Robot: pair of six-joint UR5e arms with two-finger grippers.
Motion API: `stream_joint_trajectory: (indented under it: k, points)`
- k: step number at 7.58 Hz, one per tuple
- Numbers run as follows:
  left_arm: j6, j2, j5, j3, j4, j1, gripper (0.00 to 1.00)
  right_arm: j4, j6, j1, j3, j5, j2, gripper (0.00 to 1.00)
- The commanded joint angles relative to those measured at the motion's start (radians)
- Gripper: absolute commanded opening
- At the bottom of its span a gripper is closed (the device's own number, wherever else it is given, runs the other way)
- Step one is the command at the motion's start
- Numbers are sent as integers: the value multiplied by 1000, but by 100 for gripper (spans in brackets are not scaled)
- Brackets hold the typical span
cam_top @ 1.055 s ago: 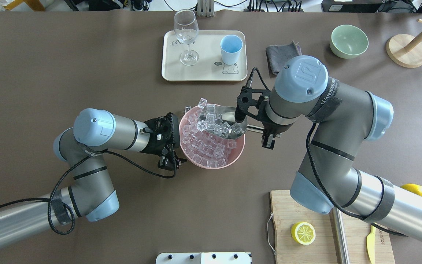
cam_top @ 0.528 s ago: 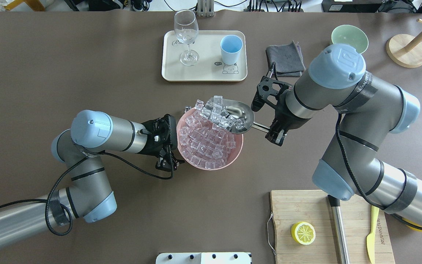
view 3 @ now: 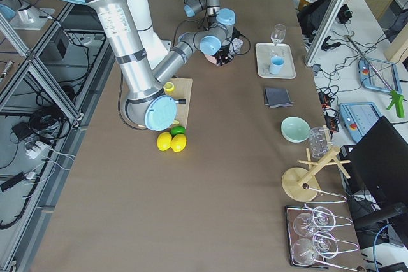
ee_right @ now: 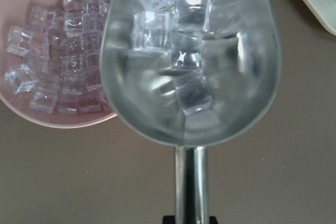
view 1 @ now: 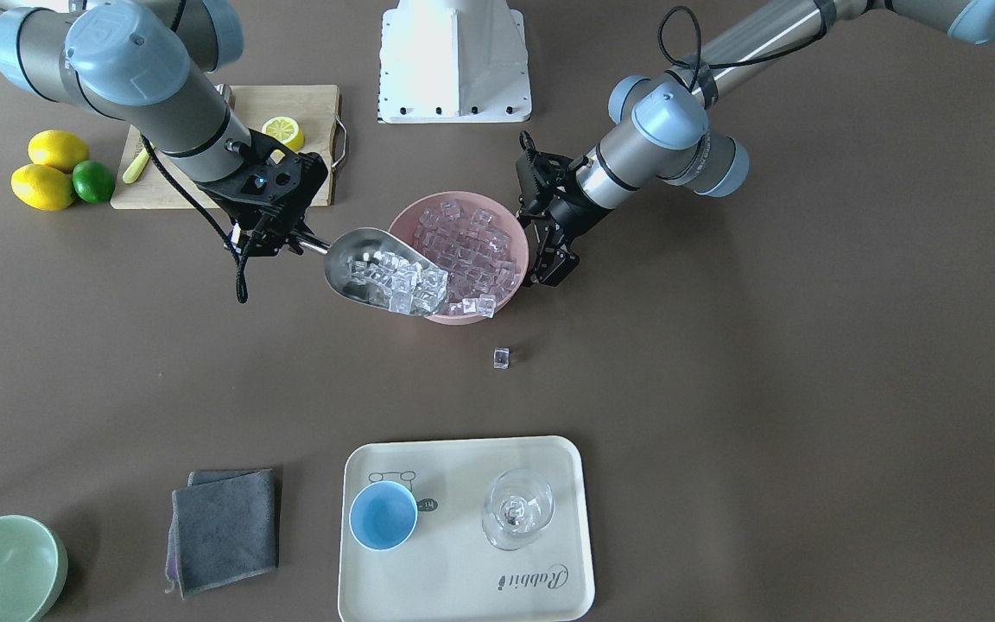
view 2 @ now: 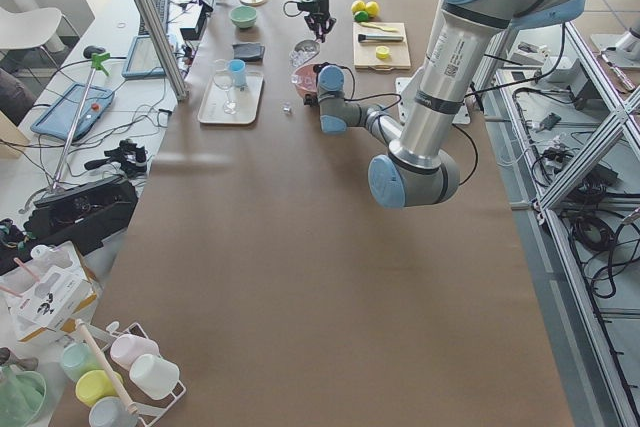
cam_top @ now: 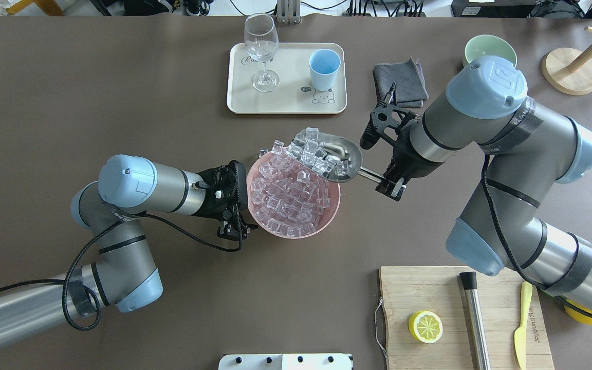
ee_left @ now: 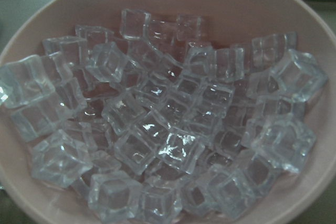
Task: Put ice in cup with scoop
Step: 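Lift the filled scoop toward the blue cup while the left gripper withdraws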
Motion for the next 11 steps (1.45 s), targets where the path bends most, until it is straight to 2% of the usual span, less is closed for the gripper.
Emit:
stream_joint_trajectory:
  k: [1, 3, 5, 7, 9, 11]
  points:
    - [5, 48, -5, -6, -52, -2, 98, -37, 83, 77, -33, 40, 6, 0]
    - [6, 73, -11, -21, -59, -9, 98, -34, 126, 128, -97, 40, 30, 0]
    - [0, 100, -27, -88, -16, -12, 98, -34, 117, 185, -263, 46, 143, 0]
    - [-3, 101, -94, -178, 181, -55, 98, -31, 101, 211, -376, 48, 199, 0]
    - [-56, 105, -94, -254, 361, -116, 99, -43, 95, 219, -456, 60, 268, 0]
    - [-141, 146, -96, -276, 432, -223, 99, -105, 69, 217, -477, 72, 305, 0]
